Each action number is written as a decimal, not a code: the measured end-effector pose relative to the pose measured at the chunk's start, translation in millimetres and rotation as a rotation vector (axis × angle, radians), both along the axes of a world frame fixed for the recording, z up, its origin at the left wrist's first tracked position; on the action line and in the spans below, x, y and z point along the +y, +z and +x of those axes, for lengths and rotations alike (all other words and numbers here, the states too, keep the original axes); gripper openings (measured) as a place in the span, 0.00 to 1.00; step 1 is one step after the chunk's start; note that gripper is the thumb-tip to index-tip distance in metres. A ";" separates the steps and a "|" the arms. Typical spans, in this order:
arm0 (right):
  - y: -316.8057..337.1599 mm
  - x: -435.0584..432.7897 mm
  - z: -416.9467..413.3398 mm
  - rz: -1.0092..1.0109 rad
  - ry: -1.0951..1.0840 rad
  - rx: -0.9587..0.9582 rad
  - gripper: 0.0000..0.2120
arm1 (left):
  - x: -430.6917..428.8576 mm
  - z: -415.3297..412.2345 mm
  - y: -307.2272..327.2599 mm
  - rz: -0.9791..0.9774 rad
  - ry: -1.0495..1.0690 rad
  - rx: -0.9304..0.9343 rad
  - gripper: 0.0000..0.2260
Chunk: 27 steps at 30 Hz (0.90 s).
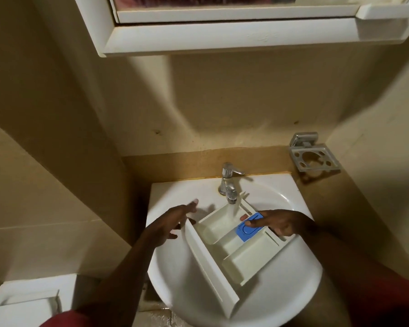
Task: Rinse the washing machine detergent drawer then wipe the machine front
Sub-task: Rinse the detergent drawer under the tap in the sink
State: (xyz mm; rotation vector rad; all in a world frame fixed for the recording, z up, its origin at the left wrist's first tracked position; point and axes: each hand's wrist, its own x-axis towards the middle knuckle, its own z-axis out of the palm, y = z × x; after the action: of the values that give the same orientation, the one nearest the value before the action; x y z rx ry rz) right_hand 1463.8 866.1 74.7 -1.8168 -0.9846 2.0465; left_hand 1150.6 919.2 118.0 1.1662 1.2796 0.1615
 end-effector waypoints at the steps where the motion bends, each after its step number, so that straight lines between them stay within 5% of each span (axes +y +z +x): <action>1: 0.6 2.8 1.1 -0.007 0.031 -0.012 0.30 | 1.3 2.0 2.0 -0.009 -0.088 0.048 0.31; 5: 8.9 11.8 -2.7 -0.044 0.168 -0.015 0.21 | 9.3 0.2 -1.5 -0.204 -0.319 0.131 0.27; 10: 13.3 25.4 -21.9 -0.032 0.335 -0.030 0.16 | -0.4 10.9 -22.2 -0.354 -0.402 -0.023 0.22; 12: 13.5 33.3 -28.0 0.006 0.375 -0.082 0.20 | -7.6 12.2 -32.1 -0.368 -0.396 -0.098 0.25; 15: 13.4 44.2 -32.8 0.122 0.457 -0.298 0.43 | -11.5 9.7 -36.4 -0.338 -0.371 -0.087 0.22; 18: 16.1 49.1 -31.6 0.266 0.538 -0.516 0.34 | -17.3 3.5 -45.0 -0.308 -0.232 -0.033 0.19; 21: 16.7 43.0 -22.3 0.320 0.421 -0.484 0.25 | -23.4 -4.5 -55.9 -0.286 -0.082 -0.072 0.22; 24: 12.7 35.7 -13.7 0.356 0.141 -0.394 0.12 | -30.8 -5.7 -50.5 -0.214 0.006 -0.104 0.10; 27: 12.0 34.0 -14.1 0.472 -0.143 -0.353 0.06 | -39.3 -3.0 -47.9 -0.154 0.062 -0.128 0.09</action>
State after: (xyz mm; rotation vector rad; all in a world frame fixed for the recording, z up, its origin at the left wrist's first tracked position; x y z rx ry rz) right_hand 1449.7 900.1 86.7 -1.9379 -1.2546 1.2906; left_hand 1147.6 879.9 70.0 0.9702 1.1944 0.1774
